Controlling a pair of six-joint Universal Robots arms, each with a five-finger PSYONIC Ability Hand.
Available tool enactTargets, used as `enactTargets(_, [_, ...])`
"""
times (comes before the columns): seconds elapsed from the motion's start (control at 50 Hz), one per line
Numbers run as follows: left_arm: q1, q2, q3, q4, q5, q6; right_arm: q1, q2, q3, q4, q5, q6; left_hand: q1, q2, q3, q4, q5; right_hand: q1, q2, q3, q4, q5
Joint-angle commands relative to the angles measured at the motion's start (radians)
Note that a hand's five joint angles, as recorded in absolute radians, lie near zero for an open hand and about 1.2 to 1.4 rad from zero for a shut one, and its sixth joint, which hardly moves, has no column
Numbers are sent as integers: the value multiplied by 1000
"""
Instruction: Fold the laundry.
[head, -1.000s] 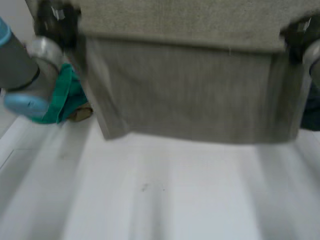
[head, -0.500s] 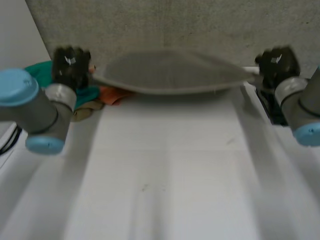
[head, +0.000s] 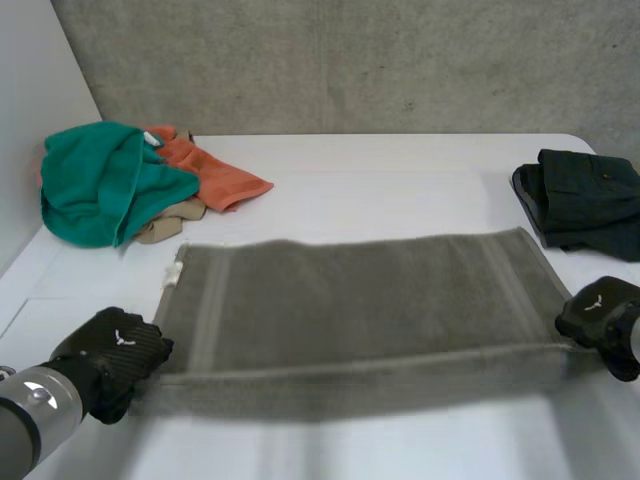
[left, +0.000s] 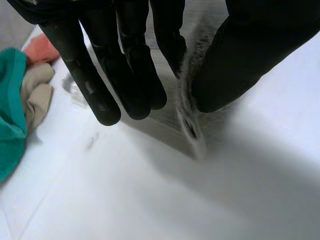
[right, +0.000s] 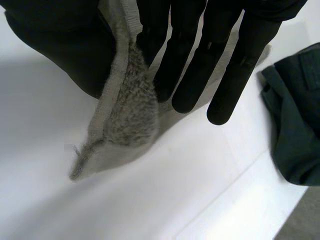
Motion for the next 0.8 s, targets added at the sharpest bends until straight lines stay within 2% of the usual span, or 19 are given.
enactTargets(0.02, [0,-88,79,221,45,1,23,50,-43,-147,-10,120,259,197,203,194,216,259,218,208,198,224])
enactTargets(0.06, [-29,-155,125,319,42,-25,45,124,-71,-226,-13,168,259,197,203,194,216,259,218,208,198,224])
enactTargets(0.12, [-63,-220,175,390,22,-54,85,193,-123,-337,-10,218,259,197,203,194,216,259,218,208,198,224])
enactTargets(0.2, [-97,-351,277,463,-69,-70,118,256,-193,-462,-4,248,259,197,203,194,216,259,218,208,198,224])
enactTargets(0.22, [-104,-405,321,476,-118,-68,122,277,-212,-487,-3,248,259,197,203,194,216,259,218,208,198,224])
enactTargets(0.32, [-146,-510,444,476,-213,-76,148,429,-371,-569,5,246,259,197,203,194,216,259,218,208,198,224])
enactTargets(0.4, [-170,-606,554,486,-225,-76,165,535,-497,-576,7,245,259,197,203,194,216,259,218,208,198,224])
enactTargets(0.5, [-198,-717,697,484,-244,-80,172,659,-669,-578,48,245,259,197,203,194,216,259,218,208,198,224])
enactTargets(0.52, [-205,-730,712,484,-248,-79,181,691,-702,-578,69,242,120,58,64,55,77,-792,-833,-843,-853,-827])
enactTargets(0.54, [-222,-749,741,484,-256,-76,189,702,-715,-578,79,240,-440,-502,-496,-505,-483,-962,-1004,-1014,-1023,-998])
enactTargets(0.56, [-235,-758,757,486,-264,-76,195,715,-729,-578,88,240,-733,-795,-789,-798,-776,-962,-1004,-1014,-1023,-998])
enactTargets(0.58, [-242,-763,769,484,-270,-77,206,727,-752,-579,108,248,-893,-955,-949,-958,-936,-962,-1004,-1014,-1023,-998])
enactTargets(0.6, [-247,-766,781,483,-277,-80,207,725,-759,-581,117,252,-963,-1025,-1019,-1028,-1006,-962,-1004,-1014,-1023,-998])
enactTargets(0.7, [-281,-752,803,475,-313,-102,214,647,-749,-592,146,340,-963,-1025,-1019,-1028,-1006,-962,-1004,-1014,-1023,-998])
enactTargets(0.78, [-290,-674,760,473,-314,-158,206,514,-655,-576,122,444,-963,-1025,-1019,-1028,-1006,-962,-1004,-1014,-1023,-998])
enactTargets(0.8, [-291,-659,749,473,-313,-169,195,438,-596,-549,81,473,-963,-1025,-1019,-1028,-1006,-962,-1004,-1014,-1023,-998])
